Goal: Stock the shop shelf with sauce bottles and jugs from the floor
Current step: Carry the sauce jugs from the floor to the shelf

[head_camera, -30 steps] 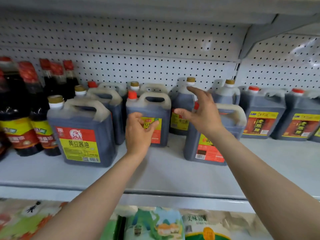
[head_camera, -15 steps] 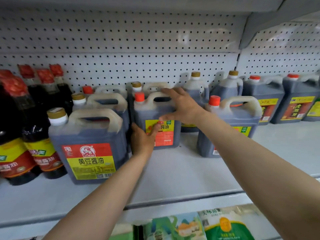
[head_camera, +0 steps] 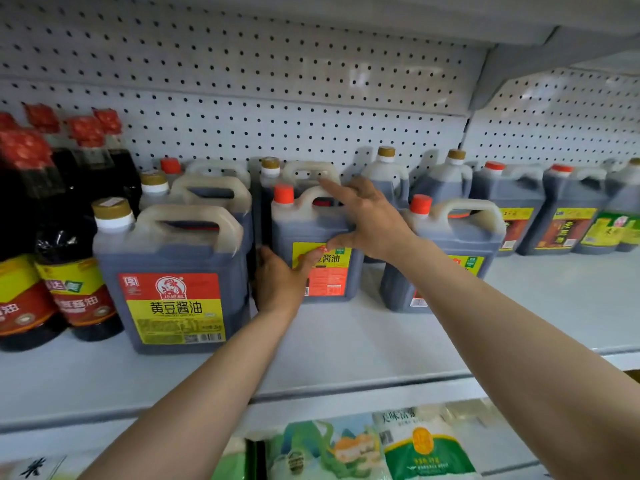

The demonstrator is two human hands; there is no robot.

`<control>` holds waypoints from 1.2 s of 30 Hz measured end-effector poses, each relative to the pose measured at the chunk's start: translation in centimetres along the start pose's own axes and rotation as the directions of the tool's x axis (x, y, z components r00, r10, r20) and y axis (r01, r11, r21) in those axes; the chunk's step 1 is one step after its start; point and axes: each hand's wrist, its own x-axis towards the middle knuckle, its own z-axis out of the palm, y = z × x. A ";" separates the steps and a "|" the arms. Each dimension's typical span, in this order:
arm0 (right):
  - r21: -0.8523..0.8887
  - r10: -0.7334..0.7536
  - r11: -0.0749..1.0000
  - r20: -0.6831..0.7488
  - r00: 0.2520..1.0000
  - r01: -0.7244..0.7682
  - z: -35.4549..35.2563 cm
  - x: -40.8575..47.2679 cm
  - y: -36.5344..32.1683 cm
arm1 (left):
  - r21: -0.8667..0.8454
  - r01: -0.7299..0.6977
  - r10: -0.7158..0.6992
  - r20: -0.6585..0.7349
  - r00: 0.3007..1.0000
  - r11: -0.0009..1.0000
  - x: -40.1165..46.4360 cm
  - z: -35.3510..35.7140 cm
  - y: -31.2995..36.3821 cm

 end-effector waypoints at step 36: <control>0.009 -0.109 0.994 -0.079 0.991 0.110 -7.6 -14.0 8.6 | 0.087 -0.041 0.040 0.016 0.999 0.995 -14.8 3.9 6.6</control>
